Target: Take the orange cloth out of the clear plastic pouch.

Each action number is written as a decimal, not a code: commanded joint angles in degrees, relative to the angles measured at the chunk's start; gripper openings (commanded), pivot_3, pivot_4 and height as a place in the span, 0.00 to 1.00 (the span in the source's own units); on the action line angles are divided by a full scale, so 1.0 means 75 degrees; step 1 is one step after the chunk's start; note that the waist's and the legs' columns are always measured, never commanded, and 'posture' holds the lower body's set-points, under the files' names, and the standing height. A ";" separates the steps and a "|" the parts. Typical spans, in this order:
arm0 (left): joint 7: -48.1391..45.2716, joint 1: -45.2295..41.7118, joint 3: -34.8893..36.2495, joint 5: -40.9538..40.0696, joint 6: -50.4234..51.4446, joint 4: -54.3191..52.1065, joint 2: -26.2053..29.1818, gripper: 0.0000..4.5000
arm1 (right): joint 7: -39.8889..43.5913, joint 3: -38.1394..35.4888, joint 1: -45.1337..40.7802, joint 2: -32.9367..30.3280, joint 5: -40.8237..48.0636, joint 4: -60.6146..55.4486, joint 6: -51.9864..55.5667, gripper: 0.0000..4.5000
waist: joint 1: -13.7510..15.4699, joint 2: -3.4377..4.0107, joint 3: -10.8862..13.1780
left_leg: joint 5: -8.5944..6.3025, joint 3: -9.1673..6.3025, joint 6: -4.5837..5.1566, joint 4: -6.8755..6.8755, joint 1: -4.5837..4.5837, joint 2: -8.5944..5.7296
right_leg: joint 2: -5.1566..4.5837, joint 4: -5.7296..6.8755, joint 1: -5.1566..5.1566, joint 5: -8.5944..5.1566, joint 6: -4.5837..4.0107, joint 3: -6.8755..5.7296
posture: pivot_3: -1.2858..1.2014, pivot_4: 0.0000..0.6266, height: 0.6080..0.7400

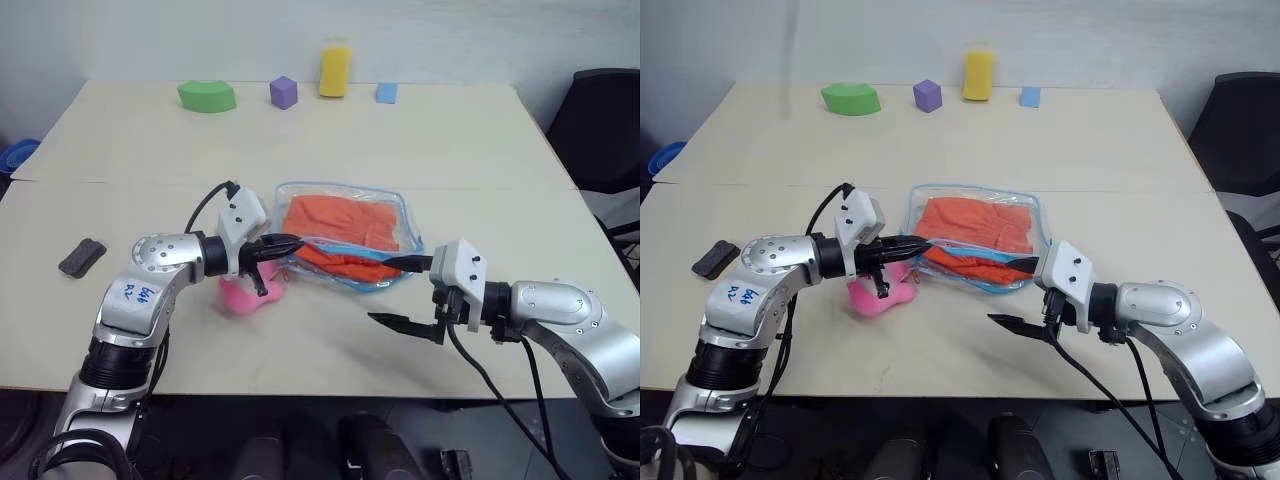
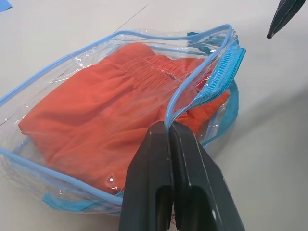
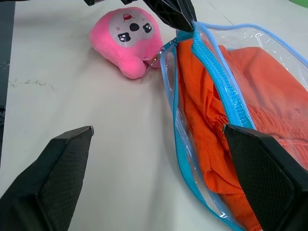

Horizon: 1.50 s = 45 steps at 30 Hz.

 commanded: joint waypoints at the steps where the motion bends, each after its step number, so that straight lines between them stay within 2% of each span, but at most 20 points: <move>1: 0.0025 -0.0054 0.0107 -0.0130 -0.0059 -0.0336 0.0072 0.00 | -0.0012 -0.0091 -0.0075 0.0045 0.0007 -0.0118 -0.0019 1.00 | 0.0000 0.0000 0.0000 | 0.0000 0.0000 0.0000 0.0000 0.0000 0.0000 | 0.0000 0.0000 0.0000 0.0000 0.0000 0.0000 | 0.52 0.24 1.00; 8: 0.0025 -0.0054 0.0107 -0.0130 -0.0059 -0.0336 0.0072 0.00 | -0.0012 -0.0091 -0.0075 0.0045 0.0007 -0.0118 -0.0019 1.00 | 0.0000 0.0000 0.0000 | 0.0000 0.0000 -0.0001 0.0000 0.0000 0.0000 | 0.0000 0.0000 0.0000 0.0000 0.0000 0.0000 | 0.52 0.24 1.00; 11: 0.0040 0.0856 0.0061 0.0010 -0.0208 -0.0789 0.0277 0.00 | -0.1251 0.0762 -0.0505 0.1015 -0.1070 0.0713 -0.0002 1.00 | -0.0114 -0.0026 -0.0016 | 0.0000 0.0004 -0.0001 -0.0011 0.0015 0.0005 | 0.0008 0.0000 0.0003 0.0000 0.0000 0.0014 | 0.52 0.24 1.00; 12: -0.0005 0.0994 0.0097 -0.0052 -0.0211 -0.0884 0.0332 0.10 | -0.1388 0.0875 -0.0549 0.1165 -0.1225 0.0761 0.0057 1.00 | -0.0116 -0.0021 -0.0013 | 0.0000 0.0002 -0.0002 -0.0021 0.0033 0.0003 | 0.0015 0.0002 0.0009 0.0000 0.0000 0.0032 | 0.52 0.24 1.00; 18: 0.0048 0.1128 0.0065 0.0164 -0.0549 -0.0935 0.0566 0.48 | -0.1621 0.1087 -0.0568 0.1235 -0.1912 0.0854 -0.0009 1.00 | 0.0077 -0.0017 -0.0011 | 0.0004 -0.0005 -0.0008 -0.0009 0.0001 -0.0011 | 0.0000 0.0018 -0.0022 0.0000 0.0000 0.0029 | 0.52 0.24 1.00; 29: 0.0209 0.1198 0.0180 0.0101 -0.0574 -0.0902 0.0609 0.48 | -0.1581 0.0767 -0.0201 0.1309 -0.1944 0.0703 -0.0145 1.00 | 0.0135 -0.0017 -0.0011 | -0.0004 -0.0004 0.0005 -0.0009 0.0005 -0.0014 | 0.0002 0.0013 -0.0016 0.0000 0.0000 0.0030 | 0.52 0.24 1.00; 32: 0.0023 0.1154 0.0213 0.0084 -0.0585 -0.0875 0.0824 0.60 | -0.1231 0.0657 0.0058 0.0988 -0.1975 0.0609 -0.0405 1.00 | 0.0148 -0.0017 -0.0011 | -0.0008 -0.0003 0.0013 -0.0009 0.0005 -0.0015 | 0.0001 0.0011 -0.0015 0.0000 0.0000 0.0031 | 0.52 0.24 1.00; 37: 0.0042 0.0782 0.0005 0.0263 -0.0751 -0.0704 0.0869 0.93 | -0.0471 0.0057 0.0511 0.0626 -0.1233 0.0045 -0.0699 1.00 | 0.0165 -0.0018 -0.0011 | -0.0016 -0.0005 0.0027 -0.0009 0.0005 -0.0015 | 0.0002 0.0009 -0.0014 0.0000 0.0000 0.0029 | 0.52 0.24 1.00; 41: -0.0154 0.0732 -0.0568 0.0675 -0.1328 -0.0592 0.0848 0.93 | -0.0159 -0.0442 0.1043 0.0347 -0.0923 -0.0367 -0.0658 1.00 | 0.0170 -0.0017 -0.0011 | -0.0017 -0.0004 0.0029 -0.0010 0.0010 -0.0015 | 0.0002 0.0005 -0.0006 0.0000 0.0000 0.0029 | 0.52 0.24 1.00; 44: -0.0371 0.0636 -0.0982 0.0937 -0.1815 -0.0412 0.0801 0.94 | 0.0051 -0.0797 0.1630 0.0066 -0.0799 -0.0604 -0.0682 0.88 | 0.0177 -0.0018 -0.0010 | -0.0017 -0.0005 0.0029 -0.0011 0.0011 -0.0015 | 0.0003 0.0004 -0.0004 0.0000 0.0000 0.0028 | 0.52 0.24 1.00; 45: -0.0432 0.0604 -0.1081 0.1033 -0.1973 -0.0335 0.0809 0.94 | 0.0074 -0.0862 0.1741 0.0017 -0.0771 -0.0637 -0.0685 0.80 | 0.0179 -0.0018 -0.0011 | -0.0017 -0.0005 0.0030 -0.0011 0.0011 -0.0014 | 0.0004 0.0003 -0.0003 0.0000 0.0000 0.0028 | 0.52 0.24 1.00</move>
